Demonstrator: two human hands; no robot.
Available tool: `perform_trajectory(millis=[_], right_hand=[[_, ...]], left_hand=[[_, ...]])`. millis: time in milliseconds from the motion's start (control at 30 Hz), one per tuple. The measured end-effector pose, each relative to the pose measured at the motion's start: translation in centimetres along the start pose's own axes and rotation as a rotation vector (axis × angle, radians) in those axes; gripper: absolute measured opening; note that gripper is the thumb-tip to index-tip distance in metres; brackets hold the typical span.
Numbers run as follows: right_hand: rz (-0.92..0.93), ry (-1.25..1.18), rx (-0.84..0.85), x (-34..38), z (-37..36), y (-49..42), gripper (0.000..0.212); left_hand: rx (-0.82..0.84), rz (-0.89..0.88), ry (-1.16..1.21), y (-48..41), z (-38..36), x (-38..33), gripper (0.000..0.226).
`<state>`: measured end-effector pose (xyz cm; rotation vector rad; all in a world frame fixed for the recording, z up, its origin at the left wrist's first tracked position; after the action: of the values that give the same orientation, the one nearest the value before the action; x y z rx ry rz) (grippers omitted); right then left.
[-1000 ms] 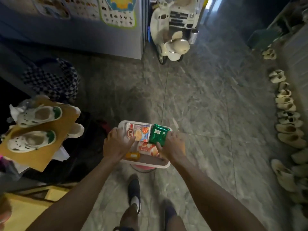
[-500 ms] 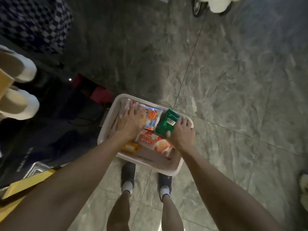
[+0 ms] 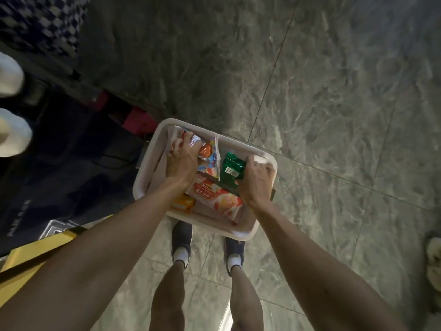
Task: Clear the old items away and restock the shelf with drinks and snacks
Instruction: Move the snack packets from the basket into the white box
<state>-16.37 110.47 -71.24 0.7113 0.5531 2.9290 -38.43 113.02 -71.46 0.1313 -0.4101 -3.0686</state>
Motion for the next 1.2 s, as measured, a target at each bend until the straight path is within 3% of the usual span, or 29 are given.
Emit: perform_trajectory(millis=[433, 567, 700, 900, 1033, 1200], right_hand=[[0.051, -0.267, -0.227, 10.6, 19.9, 4.7, 0.044], [0.071, -0.33, -0.321, 14.4, 26.5, 7.9, 0.046], [0.098, -0.311, -0.389, 18.0, 31.6, 11.5, 0.048], [0.166, -0.281, -0.412, 23.2, 36.9, 15.5, 0.04], [0.267, -0.274, -0.39, 26.4, 39.1, 17.6, 0.035], [0.419, -0.261, -0.367, 30.2, 40.1, 19.6, 0.042]], left_hand=[[-0.291, 0.072, 0.321, 3.8, 24.0, 0.9, 0.032], [-0.391, 0.003, 0.387, 6.0, 32.9, 1.7, 0.028], [-0.462, -0.024, 0.438, 8.3, 40.0, 3.4, 0.053], [-0.542, -0.047, 0.422, 11.8, 47.3, 5.8, 0.056], [-0.589, 0.009, 0.374, 15.3, 50.9, 7.2, 0.071], [-0.668, 0.149, 0.404, 21.2, 53.4, 9.7, 0.05]])
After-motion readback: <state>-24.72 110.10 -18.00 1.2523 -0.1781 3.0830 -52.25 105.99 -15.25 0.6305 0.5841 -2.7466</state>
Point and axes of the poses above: each hand's wrist, its own y-axis away from the middle knuckle, its own z-axis out of the back of the hand, x = y × z, the point moved 1 cm from there along -y, towards the middle knuckle, and after that the axes turned 12 degrees about -y, right-handed, at the moved point
